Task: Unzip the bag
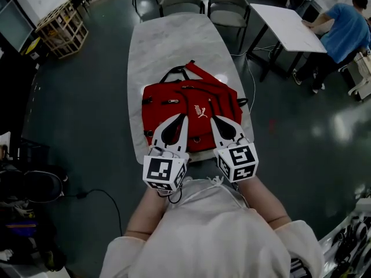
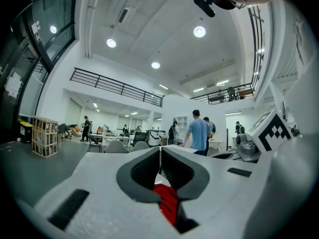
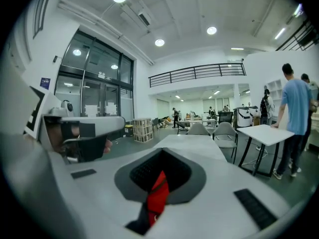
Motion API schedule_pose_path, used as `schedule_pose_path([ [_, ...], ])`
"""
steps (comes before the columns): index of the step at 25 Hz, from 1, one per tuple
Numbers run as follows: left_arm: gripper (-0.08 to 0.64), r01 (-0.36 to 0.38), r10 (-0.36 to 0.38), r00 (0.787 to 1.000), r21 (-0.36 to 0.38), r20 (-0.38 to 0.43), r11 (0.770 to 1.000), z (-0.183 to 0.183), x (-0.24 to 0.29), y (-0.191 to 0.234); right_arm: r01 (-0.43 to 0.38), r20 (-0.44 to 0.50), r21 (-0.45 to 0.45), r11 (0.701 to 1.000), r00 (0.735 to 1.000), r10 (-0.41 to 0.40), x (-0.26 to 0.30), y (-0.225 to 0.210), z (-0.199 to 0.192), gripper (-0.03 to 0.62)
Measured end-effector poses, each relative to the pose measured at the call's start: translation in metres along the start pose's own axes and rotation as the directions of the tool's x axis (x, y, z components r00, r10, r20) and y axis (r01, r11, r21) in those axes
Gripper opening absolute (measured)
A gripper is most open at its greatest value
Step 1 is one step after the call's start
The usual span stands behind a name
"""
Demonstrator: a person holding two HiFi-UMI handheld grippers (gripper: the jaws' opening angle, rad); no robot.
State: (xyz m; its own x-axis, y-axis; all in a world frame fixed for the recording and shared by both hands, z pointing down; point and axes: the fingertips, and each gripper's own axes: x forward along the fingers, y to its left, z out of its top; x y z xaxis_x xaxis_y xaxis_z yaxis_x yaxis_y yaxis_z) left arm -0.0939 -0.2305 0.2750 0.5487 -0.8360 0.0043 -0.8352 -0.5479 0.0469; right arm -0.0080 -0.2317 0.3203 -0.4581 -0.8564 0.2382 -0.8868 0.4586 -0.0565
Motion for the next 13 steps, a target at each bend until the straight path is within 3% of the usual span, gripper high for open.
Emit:
schedule_pose_path([
  [13, 0.028, 0.007, -0.006, 0.999, 0.011, -0.044, 1.000, -0.017, 0.008, 0.004, -0.003, 0.006, 0.002, 1.000, 1.000, 0.003, 0.005, 0.001, -0.002, 0.026],
])
